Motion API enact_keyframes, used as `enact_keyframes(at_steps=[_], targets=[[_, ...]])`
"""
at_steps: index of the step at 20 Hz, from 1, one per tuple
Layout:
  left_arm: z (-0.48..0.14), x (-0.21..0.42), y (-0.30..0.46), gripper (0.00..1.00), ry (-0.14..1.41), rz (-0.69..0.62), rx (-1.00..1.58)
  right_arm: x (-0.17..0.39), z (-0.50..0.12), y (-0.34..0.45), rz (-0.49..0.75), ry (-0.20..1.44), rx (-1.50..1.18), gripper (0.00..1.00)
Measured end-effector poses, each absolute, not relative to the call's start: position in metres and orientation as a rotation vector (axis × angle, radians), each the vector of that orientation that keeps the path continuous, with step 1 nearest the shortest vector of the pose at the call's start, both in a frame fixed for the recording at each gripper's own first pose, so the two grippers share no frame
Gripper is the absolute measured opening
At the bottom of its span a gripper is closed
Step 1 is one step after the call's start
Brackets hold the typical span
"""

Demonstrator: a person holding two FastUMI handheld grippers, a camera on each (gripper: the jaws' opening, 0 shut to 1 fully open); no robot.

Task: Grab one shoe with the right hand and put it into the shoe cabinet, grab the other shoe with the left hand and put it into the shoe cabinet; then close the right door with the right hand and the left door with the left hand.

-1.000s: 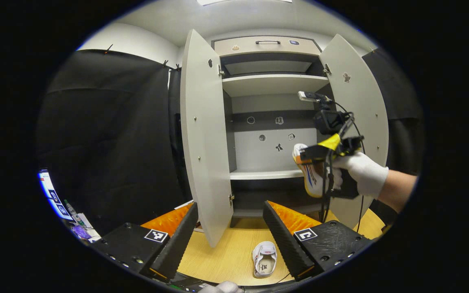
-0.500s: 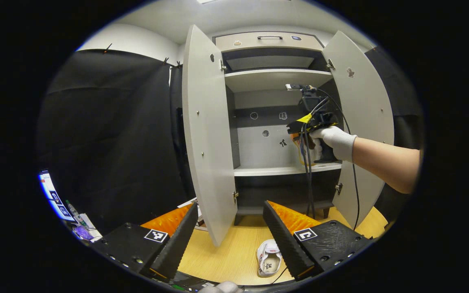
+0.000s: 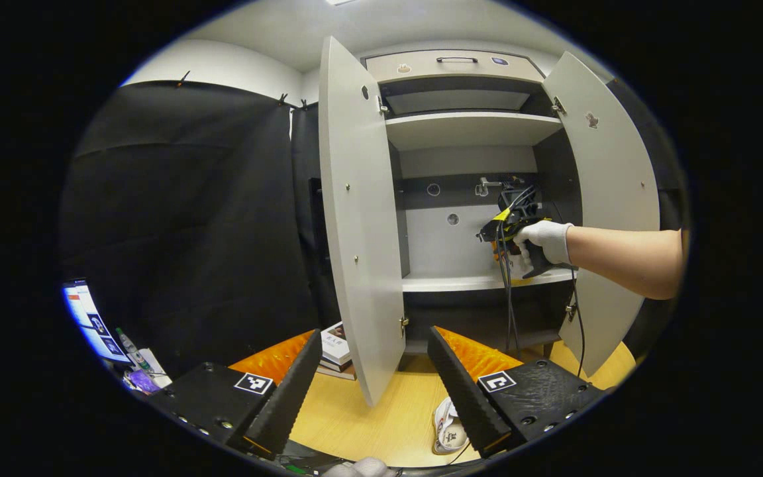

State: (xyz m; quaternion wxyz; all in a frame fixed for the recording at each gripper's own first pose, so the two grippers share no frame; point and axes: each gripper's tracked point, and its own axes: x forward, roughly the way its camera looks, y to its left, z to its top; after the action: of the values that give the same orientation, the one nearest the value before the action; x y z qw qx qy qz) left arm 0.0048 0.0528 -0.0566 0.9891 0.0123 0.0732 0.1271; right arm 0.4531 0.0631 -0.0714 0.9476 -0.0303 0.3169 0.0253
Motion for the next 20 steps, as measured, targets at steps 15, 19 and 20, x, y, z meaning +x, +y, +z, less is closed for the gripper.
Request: enact_keyframes(at_steps=[15,19,20], targets=[[-0.054,-0.011,0.059,0.96,0.130,0.254,0.025,0.399,0.041,0.058,0.042,0.265,0.059,0.79],[-0.057,-0.011,0.061,0.96,0.124,0.239,0.034,0.339,0.086,0.057,0.052,0.104,0.024,1.00],[-0.058,-0.012,0.061,0.96,0.122,0.232,0.032,0.322,0.093,0.058,0.071,0.080,0.030,1.00]])
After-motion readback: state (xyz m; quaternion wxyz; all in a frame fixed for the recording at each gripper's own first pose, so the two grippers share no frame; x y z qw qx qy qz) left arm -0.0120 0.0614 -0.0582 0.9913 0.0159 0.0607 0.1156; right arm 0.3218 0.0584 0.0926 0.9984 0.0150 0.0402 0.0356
